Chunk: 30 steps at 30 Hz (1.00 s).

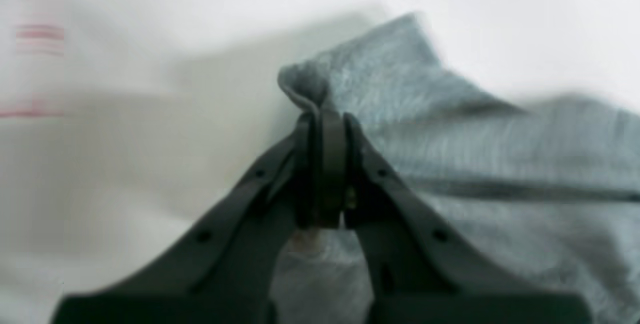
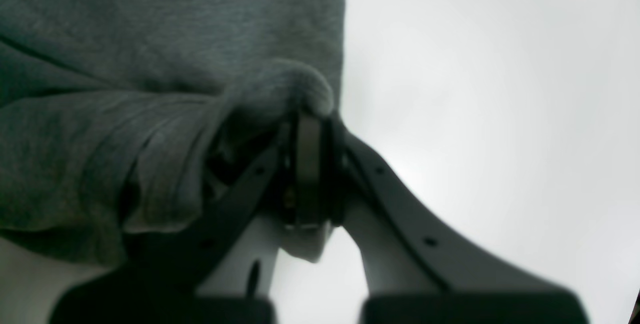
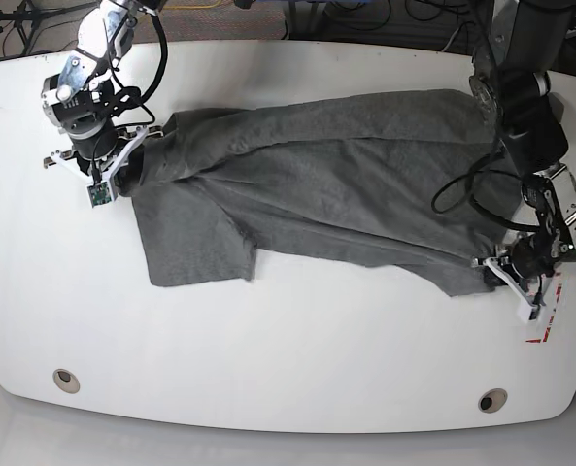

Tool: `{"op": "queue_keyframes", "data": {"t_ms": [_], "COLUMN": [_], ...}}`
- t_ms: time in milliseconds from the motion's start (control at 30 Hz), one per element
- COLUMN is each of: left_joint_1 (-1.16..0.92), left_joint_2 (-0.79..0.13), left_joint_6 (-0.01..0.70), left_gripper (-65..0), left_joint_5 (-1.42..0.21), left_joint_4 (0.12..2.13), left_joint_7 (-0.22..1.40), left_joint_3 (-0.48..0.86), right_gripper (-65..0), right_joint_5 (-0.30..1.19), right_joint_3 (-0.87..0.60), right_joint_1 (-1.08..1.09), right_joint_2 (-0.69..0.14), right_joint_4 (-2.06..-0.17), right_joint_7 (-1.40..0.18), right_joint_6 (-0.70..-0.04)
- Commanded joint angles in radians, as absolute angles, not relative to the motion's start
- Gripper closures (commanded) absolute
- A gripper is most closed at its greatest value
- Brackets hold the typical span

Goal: Fold the T-shirt properly
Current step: 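Lift the shirt up with both grippers and shake it out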

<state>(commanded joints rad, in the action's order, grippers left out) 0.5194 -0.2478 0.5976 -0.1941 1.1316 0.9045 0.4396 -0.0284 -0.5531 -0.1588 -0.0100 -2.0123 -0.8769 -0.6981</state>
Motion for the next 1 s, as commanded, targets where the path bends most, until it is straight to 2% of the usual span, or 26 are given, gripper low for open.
{"op": "queue_keyframes", "data": {"t_ms": [300,567,800,1000], "left_joint_1": [0.503,0.524,0.642,0.762], "left_joint_2": [-0.245,-0.248,-0.274,-0.286], "left_joint_6": [0.598,0.598,0.596,0.595], "left_gripper": [0.0,0.0,0.0,0.0], "left_joint_5": [-0.194,-0.194,-0.193,-0.191], "left_joint_4": [1.383,1.560,1.635,1.644], "left_joint_7": [1.021,1.078,1.182,1.202], "left_joint_3": [0.444,0.492,0.535,0.545], "right_gripper": [-0.2,-0.2,-0.2,-0.2], "right_joint_5": [-0.030,-0.030,-0.030,-0.030], "right_joint_3": [-0.421,-0.331,-0.292,-0.243], "right_joint_1": [-0.107,0.012,0.147,0.275], "right_joint_2": [-0.077,-0.180,-0.282,-0.357], "right_joint_4": [-2.011,-2.009,-1.986,-1.983], "right_joint_7": [-0.877,-0.877,-0.877,-0.878], "right_joint_6": [-0.698,-0.698,-0.698,-0.698]}}
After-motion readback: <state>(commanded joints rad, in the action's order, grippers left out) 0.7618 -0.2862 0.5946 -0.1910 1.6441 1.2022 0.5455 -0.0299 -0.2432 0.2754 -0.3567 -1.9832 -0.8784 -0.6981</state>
